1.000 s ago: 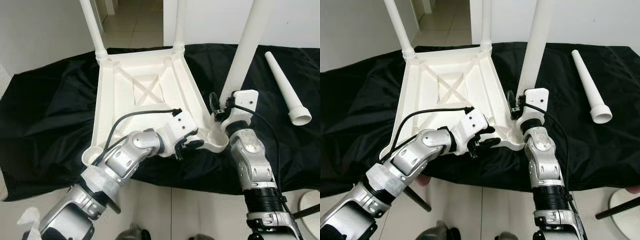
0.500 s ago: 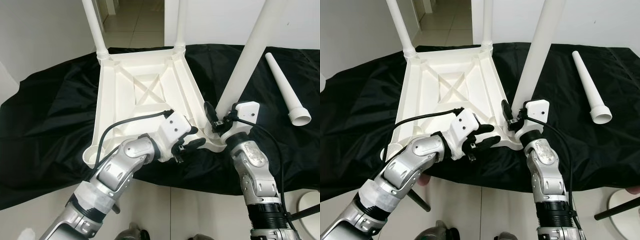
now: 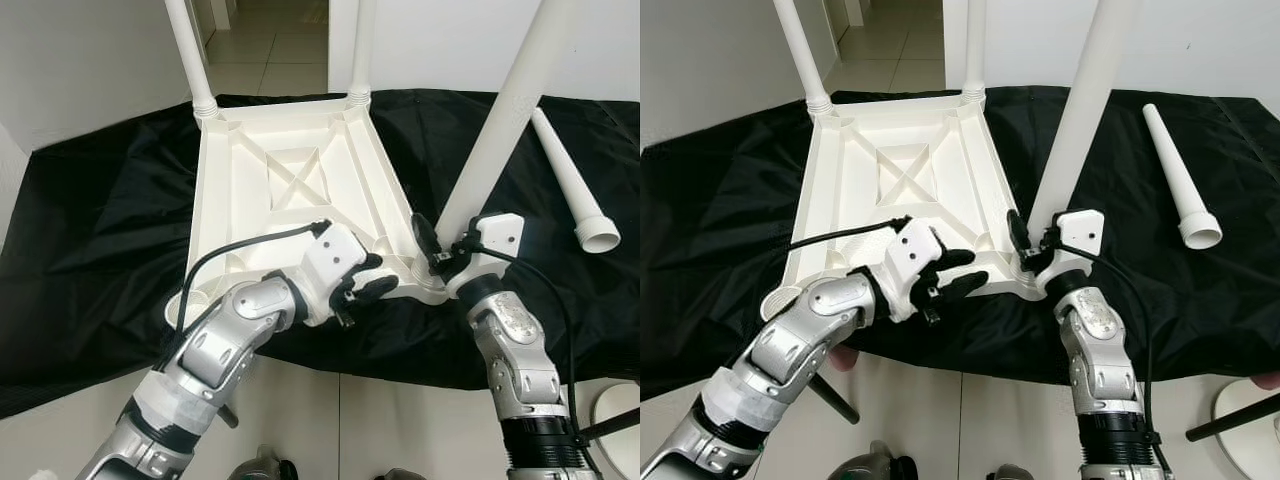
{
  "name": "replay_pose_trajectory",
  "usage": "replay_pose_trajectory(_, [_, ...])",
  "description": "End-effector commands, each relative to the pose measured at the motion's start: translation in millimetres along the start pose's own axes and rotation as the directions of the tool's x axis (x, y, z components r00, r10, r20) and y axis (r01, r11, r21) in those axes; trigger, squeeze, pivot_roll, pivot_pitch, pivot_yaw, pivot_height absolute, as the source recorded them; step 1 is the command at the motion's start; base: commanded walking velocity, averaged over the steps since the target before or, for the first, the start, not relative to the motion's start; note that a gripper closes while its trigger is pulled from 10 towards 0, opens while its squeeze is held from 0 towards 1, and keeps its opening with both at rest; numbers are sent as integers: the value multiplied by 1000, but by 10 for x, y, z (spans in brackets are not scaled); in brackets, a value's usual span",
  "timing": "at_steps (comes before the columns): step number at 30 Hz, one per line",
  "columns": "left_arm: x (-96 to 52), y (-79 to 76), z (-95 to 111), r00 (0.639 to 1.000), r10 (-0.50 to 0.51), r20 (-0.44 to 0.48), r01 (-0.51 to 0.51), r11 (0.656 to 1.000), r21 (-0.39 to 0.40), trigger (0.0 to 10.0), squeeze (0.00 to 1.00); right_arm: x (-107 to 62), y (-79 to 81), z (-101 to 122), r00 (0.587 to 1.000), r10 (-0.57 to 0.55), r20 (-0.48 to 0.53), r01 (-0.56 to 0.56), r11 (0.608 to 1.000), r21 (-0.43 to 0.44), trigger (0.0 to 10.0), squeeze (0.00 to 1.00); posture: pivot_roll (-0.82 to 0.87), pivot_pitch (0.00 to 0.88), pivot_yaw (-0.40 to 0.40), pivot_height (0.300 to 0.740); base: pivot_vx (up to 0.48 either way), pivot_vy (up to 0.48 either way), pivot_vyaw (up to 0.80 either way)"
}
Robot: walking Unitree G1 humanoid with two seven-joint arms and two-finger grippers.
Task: Building children table
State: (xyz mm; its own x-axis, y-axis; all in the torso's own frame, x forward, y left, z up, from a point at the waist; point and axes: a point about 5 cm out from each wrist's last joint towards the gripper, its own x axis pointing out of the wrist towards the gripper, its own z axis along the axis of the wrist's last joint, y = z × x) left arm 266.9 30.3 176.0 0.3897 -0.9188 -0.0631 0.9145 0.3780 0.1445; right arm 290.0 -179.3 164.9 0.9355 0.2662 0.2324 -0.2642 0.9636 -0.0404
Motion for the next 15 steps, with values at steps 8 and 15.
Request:
replay_pose_trajectory(8, [-31, 82, 38, 998, 70, -6, -70, 998, 9, 10000, 0, 17, -22, 56, 999, 10, 31, -10, 1000, 1, 10000, 0, -43, 0, 68, 740, 0, 0, 0])
replay_pose_trajectory(15, [-48, 76, 63, 999, 53, -9, -53, 998, 22, 10000, 0, -17, -10, 55, 999, 28, 34, -28, 1000, 1, 10000, 0, -44, 9, 76, 740, 0, 0, 0])
